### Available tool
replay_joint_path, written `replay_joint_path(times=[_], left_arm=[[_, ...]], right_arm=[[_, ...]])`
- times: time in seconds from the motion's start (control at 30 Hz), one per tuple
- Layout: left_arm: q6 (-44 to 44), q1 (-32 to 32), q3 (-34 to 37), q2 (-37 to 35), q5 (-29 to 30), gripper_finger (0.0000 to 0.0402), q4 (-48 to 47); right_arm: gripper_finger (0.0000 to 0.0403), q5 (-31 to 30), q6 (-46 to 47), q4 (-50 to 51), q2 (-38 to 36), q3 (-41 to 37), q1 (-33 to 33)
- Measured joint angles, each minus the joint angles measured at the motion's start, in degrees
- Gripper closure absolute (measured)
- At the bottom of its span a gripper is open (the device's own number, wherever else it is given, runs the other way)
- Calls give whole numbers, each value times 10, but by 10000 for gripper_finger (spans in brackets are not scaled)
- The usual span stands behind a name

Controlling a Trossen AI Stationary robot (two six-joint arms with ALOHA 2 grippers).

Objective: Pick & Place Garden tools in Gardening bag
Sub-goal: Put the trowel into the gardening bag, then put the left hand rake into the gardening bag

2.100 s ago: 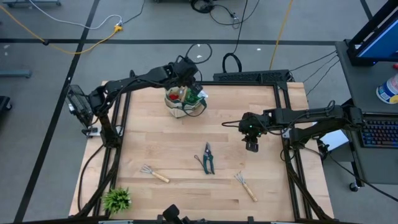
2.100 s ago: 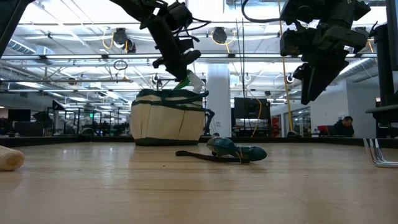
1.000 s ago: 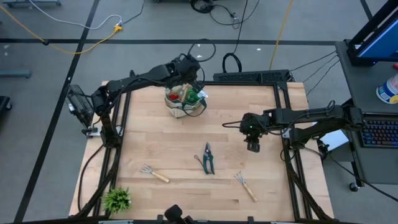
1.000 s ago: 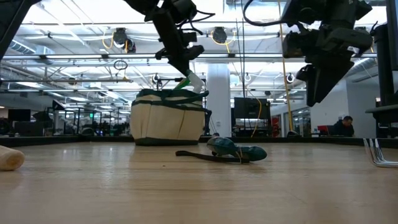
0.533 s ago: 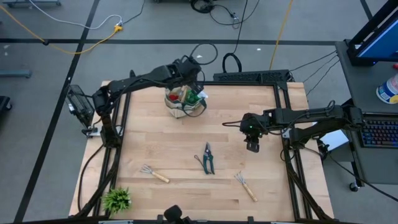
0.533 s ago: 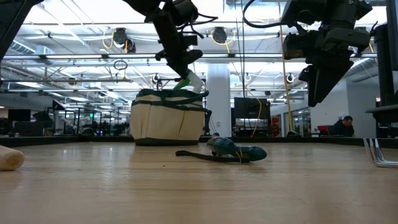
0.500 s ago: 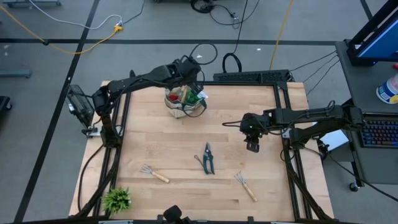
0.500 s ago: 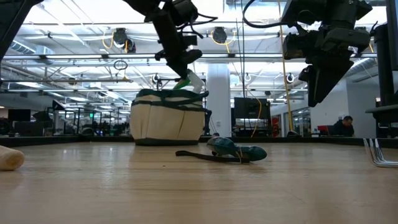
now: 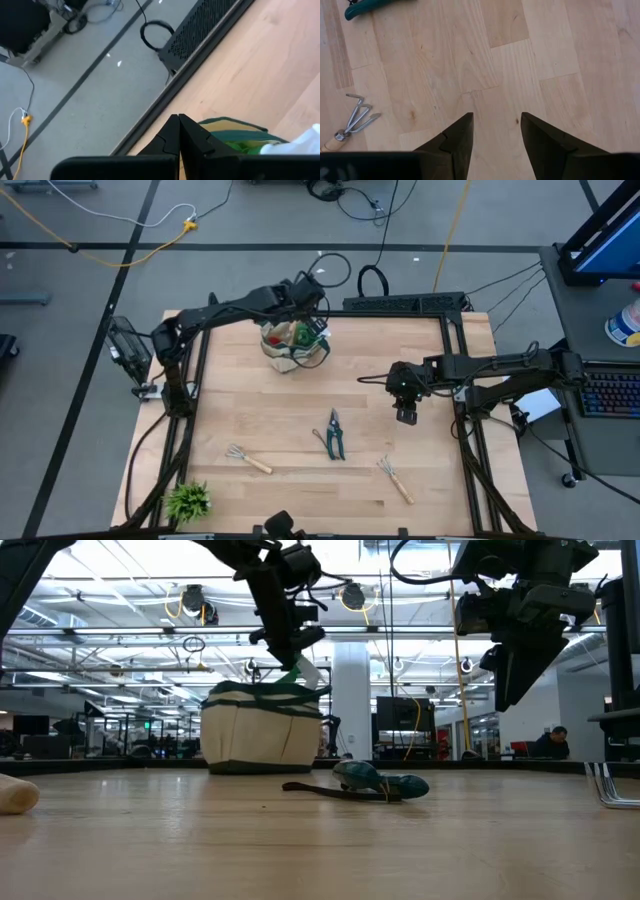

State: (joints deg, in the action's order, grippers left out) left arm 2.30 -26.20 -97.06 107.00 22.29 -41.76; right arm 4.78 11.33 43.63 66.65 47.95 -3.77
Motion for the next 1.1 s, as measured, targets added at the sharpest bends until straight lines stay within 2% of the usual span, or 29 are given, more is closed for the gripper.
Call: replay_joint_path(times=[0.23,0.37,0.67,0.9,1.1], left_arm=[[13,2,1,5,-10,401,0],[7,8,1,-2,4,401,22],[-8,30,1,-80,36,400,45],[71,113,0,-176,27,399,-20],[180,220,0,-215,-30,398,-109]], right_arm=[[248,-1,0,-1,0,0,0],[248,-2,0,-1,0,0,0],[248,-2,0,-2,0,0,0],[248,-4,-5,-2,0,0,0],[248,-4,-5,-7,0,0,0]])
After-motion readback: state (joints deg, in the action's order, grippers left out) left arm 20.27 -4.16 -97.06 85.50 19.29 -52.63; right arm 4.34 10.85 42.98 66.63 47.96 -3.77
